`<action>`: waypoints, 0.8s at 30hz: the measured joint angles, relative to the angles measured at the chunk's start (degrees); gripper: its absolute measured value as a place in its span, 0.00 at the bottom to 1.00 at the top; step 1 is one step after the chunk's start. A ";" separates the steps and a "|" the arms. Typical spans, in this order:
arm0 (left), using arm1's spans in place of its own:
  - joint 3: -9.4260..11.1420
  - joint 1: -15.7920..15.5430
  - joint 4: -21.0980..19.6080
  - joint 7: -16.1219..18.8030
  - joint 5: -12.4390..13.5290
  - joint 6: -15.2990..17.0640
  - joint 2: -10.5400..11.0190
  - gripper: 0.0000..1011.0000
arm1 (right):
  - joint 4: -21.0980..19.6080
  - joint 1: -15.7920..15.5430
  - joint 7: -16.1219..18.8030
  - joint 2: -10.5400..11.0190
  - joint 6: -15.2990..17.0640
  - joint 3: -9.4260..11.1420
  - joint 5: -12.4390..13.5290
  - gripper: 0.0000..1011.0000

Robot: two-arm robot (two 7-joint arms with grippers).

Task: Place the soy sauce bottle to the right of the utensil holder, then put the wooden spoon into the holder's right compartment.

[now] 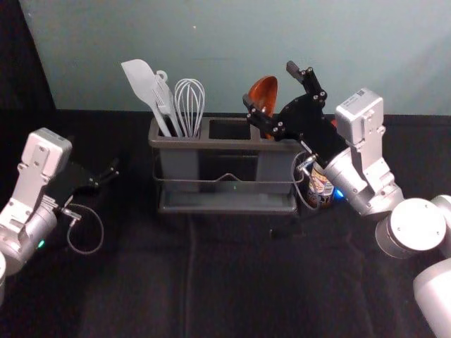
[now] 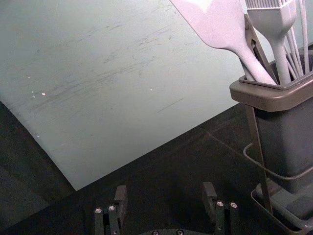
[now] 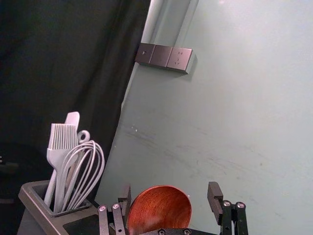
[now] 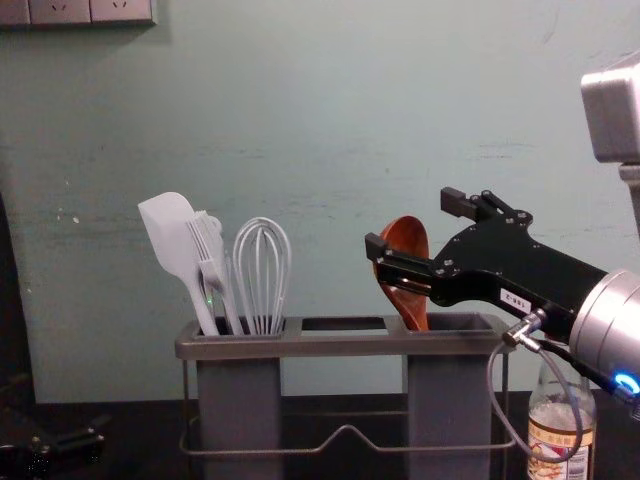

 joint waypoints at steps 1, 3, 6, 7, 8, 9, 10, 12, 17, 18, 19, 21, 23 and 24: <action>0.00 0.00 0.00 0.00 0.00 0.00 0.00 0.99 | 0.01 0.00 -0.03 -0.01 -0.02 0.00 -0.01 0.99; 0.00 0.00 0.00 0.00 0.00 0.00 0.00 0.99 | 0.03 0.02 -0.08 -0.02 -0.04 0.00 -0.02 0.99; 0.00 0.00 0.00 0.00 0.00 0.00 0.00 0.99 | 0.04 0.02 -0.13 -0.03 -0.06 0.00 -0.03 0.99; 0.00 0.00 0.00 0.00 0.00 0.00 0.00 0.99 | 0.05 0.02 -0.14 -0.04 -0.06 0.00 -0.03 0.99; 0.00 0.00 0.00 0.00 0.00 0.00 0.00 0.99 | 0.05 0.02 -0.15 -0.04 -0.07 0.00 -0.03 0.99; 0.00 0.00 0.00 0.00 0.00 0.00 0.00 0.99 | 0.05 0.02 -0.15 -0.04 -0.07 0.00 -0.03 0.99; 0.00 0.00 0.00 0.00 0.00 0.00 0.00 0.99 | 0.05 0.02 -0.16 -0.04 -0.09 0.00 -0.04 0.99; 0.00 0.00 0.00 0.00 0.00 0.00 0.00 0.99 | 0.05 0.02 -0.17 -0.04 -0.10 0.00 -0.05 0.99; 0.00 0.00 0.00 0.00 0.00 0.00 0.00 0.99 | -0.80 -0.26 0.03 0.16 0.54 0.09 0.29 0.99; 0.00 0.00 0.00 0.00 0.00 0.00 0.00 0.99 | -1.13 -0.40 0.07 0.24 0.82 0.15 0.43 0.99; 0.00 0.00 0.00 0.00 0.00 0.00 0.00 0.99 | -1.94 -0.73 0.07 0.42 1.24 0.27 0.54 0.99; 0.00 0.00 0.00 0.00 0.00 0.00 0.00 0.99 | -3.05 -1.15 -0.16 0.71 1.68 0.40 0.43 0.99; 0.00 0.00 0.00 0.00 0.00 0.00 0.00 0.99 | -3.83 -1.45 -0.30 0.97 1.99 0.50 0.36 0.99; 0.00 0.00 0.00 0.00 0.00 0.00 0.00 0.99 | -4.30 -1.61 -0.33 1.08 2.19 0.56 0.34 0.99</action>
